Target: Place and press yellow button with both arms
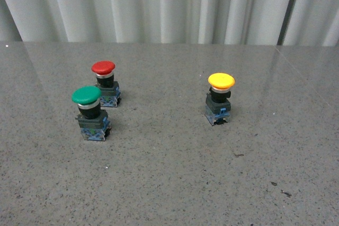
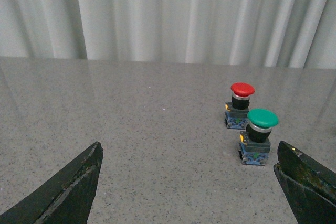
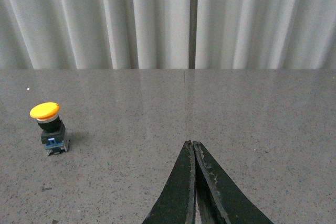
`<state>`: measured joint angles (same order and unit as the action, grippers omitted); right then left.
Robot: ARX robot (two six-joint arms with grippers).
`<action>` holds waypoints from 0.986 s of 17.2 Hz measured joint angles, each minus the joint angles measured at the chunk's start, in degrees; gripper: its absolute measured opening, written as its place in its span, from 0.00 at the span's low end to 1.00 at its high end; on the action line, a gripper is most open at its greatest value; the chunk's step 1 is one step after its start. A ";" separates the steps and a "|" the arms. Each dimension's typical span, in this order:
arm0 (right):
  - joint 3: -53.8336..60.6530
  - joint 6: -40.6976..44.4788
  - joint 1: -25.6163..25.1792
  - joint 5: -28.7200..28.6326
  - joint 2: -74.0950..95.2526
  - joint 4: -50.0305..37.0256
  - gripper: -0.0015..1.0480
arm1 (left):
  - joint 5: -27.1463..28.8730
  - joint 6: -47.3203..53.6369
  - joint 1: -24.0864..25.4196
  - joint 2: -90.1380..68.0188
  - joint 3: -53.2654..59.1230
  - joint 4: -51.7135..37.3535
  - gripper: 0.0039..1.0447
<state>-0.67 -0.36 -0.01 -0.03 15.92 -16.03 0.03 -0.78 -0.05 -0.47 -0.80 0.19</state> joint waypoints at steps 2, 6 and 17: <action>0.00 0.00 0.00 0.00 -2.10 2.05 0.02 | 0.00 0.00 0.00 0.00 0.00 0.02 0.94; 0.00 0.00 0.00 0.00 -5.70 5.79 0.02 | 0.00 0.00 0.00 0.00 0.00 0.00 0.94; -0.04 0.00 0.00 0.02 -15.69 16.31 0.02 | -0.02 0.00 0.00 0.00 0.00 0.00 0.94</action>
<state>-0.71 -0.36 -0.01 -0.01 0.23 0.27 0.01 -0.78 -0.05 -0.47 -0.80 0.19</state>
